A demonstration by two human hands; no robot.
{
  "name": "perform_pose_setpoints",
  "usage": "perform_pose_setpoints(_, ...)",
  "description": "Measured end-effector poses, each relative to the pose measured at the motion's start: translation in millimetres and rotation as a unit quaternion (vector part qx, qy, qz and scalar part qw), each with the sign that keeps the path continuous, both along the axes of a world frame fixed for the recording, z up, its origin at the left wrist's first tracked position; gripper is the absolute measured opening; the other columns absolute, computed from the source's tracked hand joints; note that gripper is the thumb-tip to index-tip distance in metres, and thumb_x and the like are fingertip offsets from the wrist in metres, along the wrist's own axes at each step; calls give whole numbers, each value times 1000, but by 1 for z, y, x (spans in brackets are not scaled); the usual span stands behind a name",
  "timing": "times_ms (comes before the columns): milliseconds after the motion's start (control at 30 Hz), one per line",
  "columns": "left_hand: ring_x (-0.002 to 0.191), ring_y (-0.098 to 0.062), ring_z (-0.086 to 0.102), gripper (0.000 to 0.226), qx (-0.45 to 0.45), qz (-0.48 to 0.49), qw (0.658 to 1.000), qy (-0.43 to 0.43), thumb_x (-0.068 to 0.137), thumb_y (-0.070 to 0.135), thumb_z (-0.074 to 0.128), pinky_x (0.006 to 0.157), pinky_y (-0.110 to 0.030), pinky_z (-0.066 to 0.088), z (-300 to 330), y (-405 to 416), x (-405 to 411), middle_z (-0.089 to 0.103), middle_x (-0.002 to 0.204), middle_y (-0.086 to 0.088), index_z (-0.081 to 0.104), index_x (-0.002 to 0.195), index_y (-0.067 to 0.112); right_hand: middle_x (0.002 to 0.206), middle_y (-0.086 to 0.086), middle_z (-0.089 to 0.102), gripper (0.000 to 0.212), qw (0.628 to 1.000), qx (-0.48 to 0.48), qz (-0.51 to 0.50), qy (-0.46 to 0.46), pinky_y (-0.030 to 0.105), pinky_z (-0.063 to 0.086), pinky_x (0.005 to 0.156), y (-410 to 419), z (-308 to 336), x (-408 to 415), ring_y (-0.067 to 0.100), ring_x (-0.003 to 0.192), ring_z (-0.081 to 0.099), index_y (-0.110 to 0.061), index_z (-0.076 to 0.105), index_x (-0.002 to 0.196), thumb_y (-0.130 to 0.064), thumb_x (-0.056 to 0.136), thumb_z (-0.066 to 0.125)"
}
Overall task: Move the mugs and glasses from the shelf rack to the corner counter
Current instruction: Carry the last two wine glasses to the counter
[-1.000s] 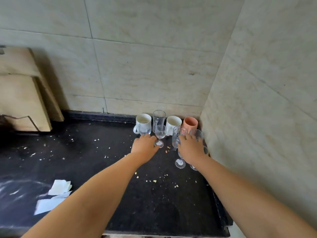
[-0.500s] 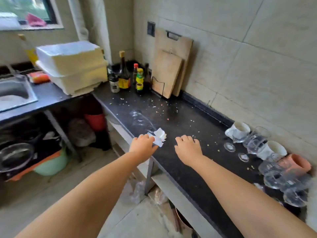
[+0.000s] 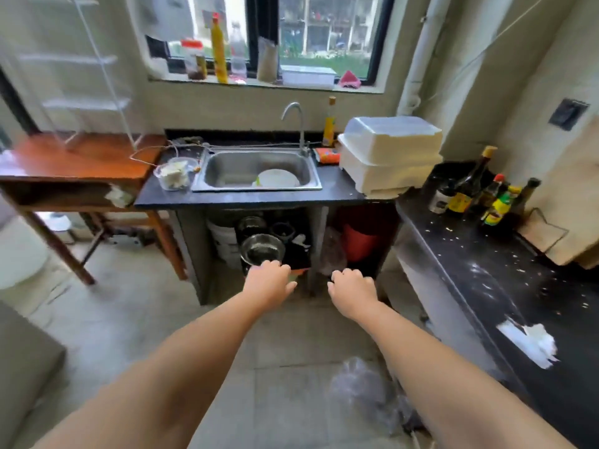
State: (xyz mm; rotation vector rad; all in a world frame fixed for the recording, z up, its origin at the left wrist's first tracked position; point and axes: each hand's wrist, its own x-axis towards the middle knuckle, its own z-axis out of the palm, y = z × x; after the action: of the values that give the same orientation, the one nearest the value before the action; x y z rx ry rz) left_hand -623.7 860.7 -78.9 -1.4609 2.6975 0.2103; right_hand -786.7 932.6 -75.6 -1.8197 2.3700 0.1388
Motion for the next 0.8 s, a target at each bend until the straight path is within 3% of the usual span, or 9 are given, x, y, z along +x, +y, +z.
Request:
perform_pose_setpoints(167, 113, -26, 56, 38, -1, 161, 987, 19, 94, 44, 45, 93, -40, 49, 5, -57, 167, 61, 119, -7, 58, 117, 17, 128, 11, 56, 38, 992, -4, 121, -18, 44, 38, 99, -90, 7, 143, 31, 123, 48, -11, 54, 122, -33, 100, 31)
perform_pose_setpoints(300, 102, -23, 61, 33, -1, 267, 963, 47, 94, 43, 47, 88, -39, 53, 7, -82, 256, 62, 111, -5, 60, 113, 18, 127, 12, 57, 39, 979, 1, 204, -11, 44, 38, 100, -148, 10, 232, 32, 121, 50, -10, 56, 122, -33, 101, 31)
perform_pose_setpoints(567, 111, -25, 57, 38, 15, 327, 944, 37, 96, 42, 43, 92, -39, 48, 18, -156, 356, 61, 118, -7, 59, 118, 16, 125, 12, 59, 38, 954, 8, 298, -22, 44, 39, 97, -253, 10, 349, 33, 119, 51, -11, 57, 119, -33, 101, 31)
perform_pose_setpoints(800, 104, -26, 60, 40, 18, 366, 929, 58, 95, 42, 43, 89, -41, 52, 19, -270, 439, 65, 112, -7, 64, 113, 13, 120, 11, 63, 37, 940, -2, 339, -27, 44, 42, 94, -386, 18, 432, 32, 114, 56, -11, 60, 113, -32, 100, 32)
